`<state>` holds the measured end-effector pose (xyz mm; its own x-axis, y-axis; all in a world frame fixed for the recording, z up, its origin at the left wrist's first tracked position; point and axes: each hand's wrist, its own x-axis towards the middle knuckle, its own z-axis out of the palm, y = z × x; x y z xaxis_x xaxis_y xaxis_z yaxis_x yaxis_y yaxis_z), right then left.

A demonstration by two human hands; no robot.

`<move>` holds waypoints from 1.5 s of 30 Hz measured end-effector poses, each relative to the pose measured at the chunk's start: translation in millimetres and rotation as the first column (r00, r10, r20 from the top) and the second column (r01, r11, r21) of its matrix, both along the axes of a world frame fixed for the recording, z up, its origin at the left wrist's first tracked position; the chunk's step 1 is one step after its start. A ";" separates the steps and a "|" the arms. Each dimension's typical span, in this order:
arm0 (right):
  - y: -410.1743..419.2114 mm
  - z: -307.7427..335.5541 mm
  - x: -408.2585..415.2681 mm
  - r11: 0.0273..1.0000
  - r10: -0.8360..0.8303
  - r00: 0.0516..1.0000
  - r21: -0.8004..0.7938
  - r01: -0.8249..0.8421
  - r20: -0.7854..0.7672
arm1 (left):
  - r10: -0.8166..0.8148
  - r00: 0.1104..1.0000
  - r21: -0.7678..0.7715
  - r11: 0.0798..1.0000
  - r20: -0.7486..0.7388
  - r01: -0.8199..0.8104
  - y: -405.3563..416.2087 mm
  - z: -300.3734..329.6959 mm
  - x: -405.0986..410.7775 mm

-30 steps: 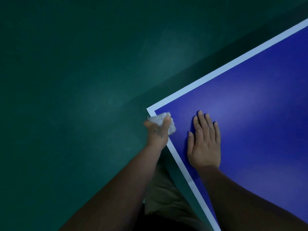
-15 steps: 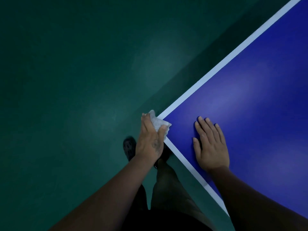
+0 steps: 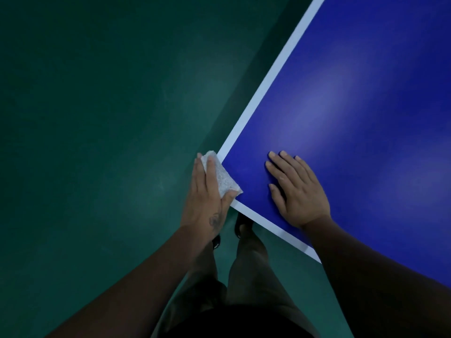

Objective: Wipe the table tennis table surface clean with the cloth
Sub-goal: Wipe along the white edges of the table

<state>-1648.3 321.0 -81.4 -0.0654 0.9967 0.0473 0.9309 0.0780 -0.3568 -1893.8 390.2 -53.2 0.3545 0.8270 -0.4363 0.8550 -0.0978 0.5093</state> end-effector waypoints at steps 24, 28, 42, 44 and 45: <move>-2.9 -4.6 2.6 1.000 0.004 1.000 -0.004 -0.004 -0.025 | 0.238 0.969 -0.398 0.897 0.069 -0.192 99.9 6.1 67.3; -1.8 -3.6 3.3 1.000 0.013 1.000 -0.015 -0.013 -0.021 | 0.242 0.968 -0.450 0.874 0.067 -0.187 73.0 10.8 32.8; -0.4 3.3 0.0 0.999 -0.014 1.000 -0.039 0.014 0.014 | 0.006 0.991 -0.568 0.820 0.134 0.072 164.3 -3.0 87.9; 9.2 8.2 -0.9 0.995 -0.103 0.995 -0.001 0.103 -0.004 | 0.041 0.987 -0.574 0.817 0.155 0.057 152.9 3.8 80.9; 18.2 10.5 -0.5 0.982 -0.186 0.982 0.023 0.186 -0.015 | 0.065 0.984 -0.583 0.811 0.168 0.046 145.8 5.1 74.8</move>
